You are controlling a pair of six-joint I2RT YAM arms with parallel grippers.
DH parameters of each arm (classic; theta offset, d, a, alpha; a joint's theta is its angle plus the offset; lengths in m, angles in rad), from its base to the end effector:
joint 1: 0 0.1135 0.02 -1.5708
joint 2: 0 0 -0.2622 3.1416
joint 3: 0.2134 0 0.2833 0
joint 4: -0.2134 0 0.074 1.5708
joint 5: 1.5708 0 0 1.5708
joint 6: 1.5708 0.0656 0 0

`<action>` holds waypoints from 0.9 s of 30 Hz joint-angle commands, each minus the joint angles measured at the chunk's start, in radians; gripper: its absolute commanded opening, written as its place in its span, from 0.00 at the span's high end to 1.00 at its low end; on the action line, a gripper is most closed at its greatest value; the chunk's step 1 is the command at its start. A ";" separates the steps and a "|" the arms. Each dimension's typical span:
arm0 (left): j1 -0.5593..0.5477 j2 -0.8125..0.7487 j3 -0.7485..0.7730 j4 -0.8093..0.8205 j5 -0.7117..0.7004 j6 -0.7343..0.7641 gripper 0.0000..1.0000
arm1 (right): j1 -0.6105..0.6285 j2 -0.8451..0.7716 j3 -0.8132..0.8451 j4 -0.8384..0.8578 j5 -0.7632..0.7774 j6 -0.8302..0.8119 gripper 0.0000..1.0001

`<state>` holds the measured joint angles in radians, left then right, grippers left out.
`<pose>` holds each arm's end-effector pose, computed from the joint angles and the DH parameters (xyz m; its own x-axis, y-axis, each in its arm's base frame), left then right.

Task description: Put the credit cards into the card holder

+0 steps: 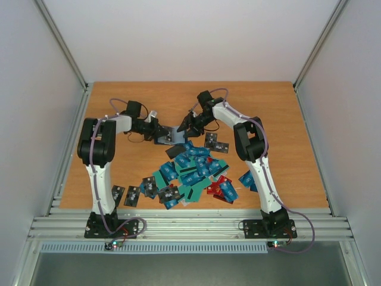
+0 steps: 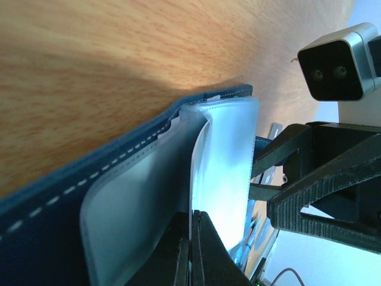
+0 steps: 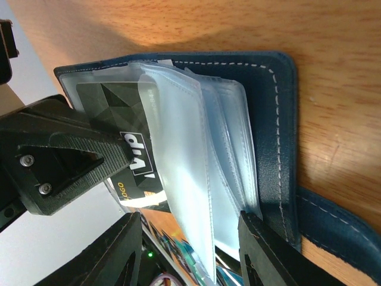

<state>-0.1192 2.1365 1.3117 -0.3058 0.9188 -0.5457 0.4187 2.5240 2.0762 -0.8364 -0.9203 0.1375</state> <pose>0.4317 -0.1042 0.0693 -0.9798 -0.1998 0.0090 -0.1171 0.5364 -0.8358 0.4735 0.2678 0.0904 -0.9300 -0.3230 -0.1754 -0.3274 0.5109 0.7949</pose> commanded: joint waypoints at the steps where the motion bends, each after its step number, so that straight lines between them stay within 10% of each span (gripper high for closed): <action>1: -0.004 0.057 0.043 -0.025 -0.008 0.006 1.00 | -0.004 0.046 -0.004 0.007 0.028 -0.016 0.54; 27: -0.032 0.130 0.060 0.083 0.064 -0.098 1.00 | -0.030 0.096 0.070 -0.067 0.021 -0.106 0.58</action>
<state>-0.1238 2.2139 1.3670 -0.2520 0.9970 -0.6128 0.4011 2.5668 2.1323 -0.8913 -0.9554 0.0750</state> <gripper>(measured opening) 0.023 0.431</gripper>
